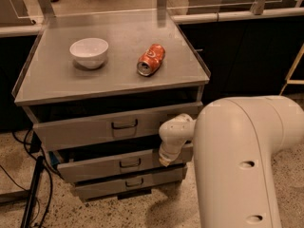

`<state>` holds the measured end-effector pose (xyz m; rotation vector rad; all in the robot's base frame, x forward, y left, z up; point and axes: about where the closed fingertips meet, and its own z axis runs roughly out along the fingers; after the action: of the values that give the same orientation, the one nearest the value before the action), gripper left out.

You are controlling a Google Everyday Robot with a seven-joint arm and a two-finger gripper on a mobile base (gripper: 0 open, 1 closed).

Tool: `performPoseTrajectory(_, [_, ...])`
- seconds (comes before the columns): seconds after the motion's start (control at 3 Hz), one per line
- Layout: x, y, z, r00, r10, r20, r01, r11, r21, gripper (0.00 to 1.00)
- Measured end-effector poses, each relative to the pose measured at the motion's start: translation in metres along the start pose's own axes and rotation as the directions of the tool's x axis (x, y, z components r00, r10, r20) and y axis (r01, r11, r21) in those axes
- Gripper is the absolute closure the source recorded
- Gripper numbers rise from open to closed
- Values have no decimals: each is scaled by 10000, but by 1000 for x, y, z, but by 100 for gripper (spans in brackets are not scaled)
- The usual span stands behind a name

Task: Close middle drawer

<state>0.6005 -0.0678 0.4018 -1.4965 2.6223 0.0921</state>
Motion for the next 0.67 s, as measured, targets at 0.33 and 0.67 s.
performPoseTrajectory(0.33, [0,0,0,10000,0,0,0,10000,0,11])
performPoseTrajectory(0.67, [0,0,0,10000,0,-1,0,10000,-1,0])
